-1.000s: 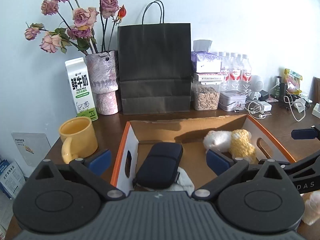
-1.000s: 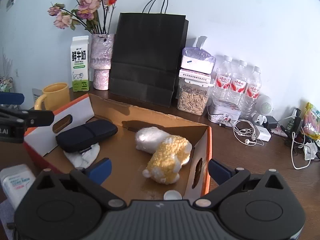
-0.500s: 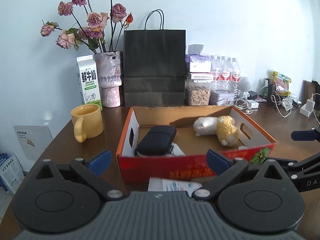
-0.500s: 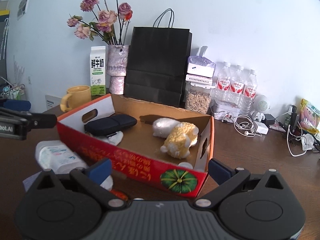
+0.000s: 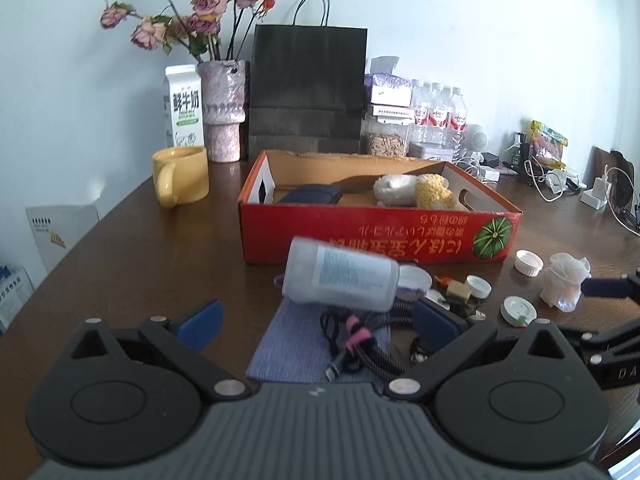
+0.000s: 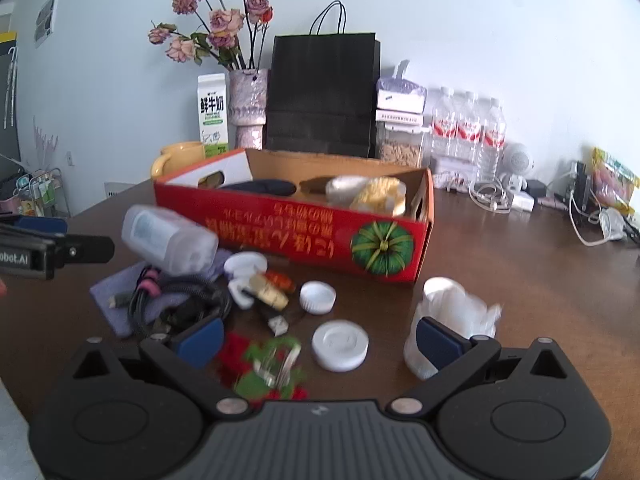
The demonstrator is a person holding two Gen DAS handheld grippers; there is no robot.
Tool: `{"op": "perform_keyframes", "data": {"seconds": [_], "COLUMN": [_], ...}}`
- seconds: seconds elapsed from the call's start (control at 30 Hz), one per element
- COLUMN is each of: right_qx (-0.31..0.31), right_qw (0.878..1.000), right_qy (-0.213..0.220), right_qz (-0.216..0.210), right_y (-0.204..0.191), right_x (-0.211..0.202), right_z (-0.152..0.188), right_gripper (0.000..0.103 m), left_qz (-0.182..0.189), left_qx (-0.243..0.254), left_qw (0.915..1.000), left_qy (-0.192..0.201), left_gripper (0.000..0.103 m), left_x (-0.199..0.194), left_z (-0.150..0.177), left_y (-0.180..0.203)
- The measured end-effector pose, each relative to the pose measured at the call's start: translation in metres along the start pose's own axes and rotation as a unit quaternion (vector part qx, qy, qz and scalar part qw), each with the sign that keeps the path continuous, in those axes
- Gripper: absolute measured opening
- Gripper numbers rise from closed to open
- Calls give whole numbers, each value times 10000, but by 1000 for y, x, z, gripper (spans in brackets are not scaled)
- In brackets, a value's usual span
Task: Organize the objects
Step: 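Move both tools back from the box toward the remaining table items, then grasp the red artificial flower with the right tool while the left tool grasps the black cable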
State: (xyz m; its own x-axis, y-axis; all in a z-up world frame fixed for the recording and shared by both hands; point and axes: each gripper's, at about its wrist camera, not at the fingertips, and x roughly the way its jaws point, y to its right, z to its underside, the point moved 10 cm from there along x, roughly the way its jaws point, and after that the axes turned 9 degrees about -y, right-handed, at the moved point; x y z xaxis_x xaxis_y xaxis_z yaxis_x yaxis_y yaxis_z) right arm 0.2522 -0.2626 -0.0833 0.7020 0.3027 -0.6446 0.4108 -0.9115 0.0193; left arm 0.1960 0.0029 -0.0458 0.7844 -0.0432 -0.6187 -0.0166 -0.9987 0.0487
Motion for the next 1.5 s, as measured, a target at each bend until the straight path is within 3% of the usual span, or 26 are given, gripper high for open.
{"op": "perform_keyframes", "data": {"seconds": [0.33, 0.43, 0.53, 0.63, 0.7, 1.33, 1.5], "right_qx": [-192, -159, -128, -155, -186, -104, -122], "right_qw": [9995, 9993, 9990, 9985, 9980, 9986, 9983], "right_qy": [-39, -89, -93, -142, -223, 259, 365], "right_qz": [-229, -340, -421, -501, -557, -443, -430], "right_y": [-21, -22, -23, -26, -27, 1, 4], "right_x": [3, 9, 14, 19, 22, 17, 21], "right_z": [18, 18, 16, 16, 19, -2, -7], "right_gripper": [103, 96, 85, 64, 37, 35, 35], "left_qz": [75, 60, 64, 80, 95, 671, 872], "left_qx": [98, 98, 105, 132, 159, 839, 895], "left_qw": [9999, 9999, 9998, 9998, 9997, 9936, 9907], "left_qy": [-100, -130, -152, -156, -165, -347, -546], "left_gripper": [103, 103, 103, 103, 103, 100, 77], "left_x": [-1, 1, 3, 4, 5, 27, 42], "left_z": [15, 16, 17, 17, 17, 17, 17], "left_y": [12, 13, 14, 16, 19, 80, 91]}}
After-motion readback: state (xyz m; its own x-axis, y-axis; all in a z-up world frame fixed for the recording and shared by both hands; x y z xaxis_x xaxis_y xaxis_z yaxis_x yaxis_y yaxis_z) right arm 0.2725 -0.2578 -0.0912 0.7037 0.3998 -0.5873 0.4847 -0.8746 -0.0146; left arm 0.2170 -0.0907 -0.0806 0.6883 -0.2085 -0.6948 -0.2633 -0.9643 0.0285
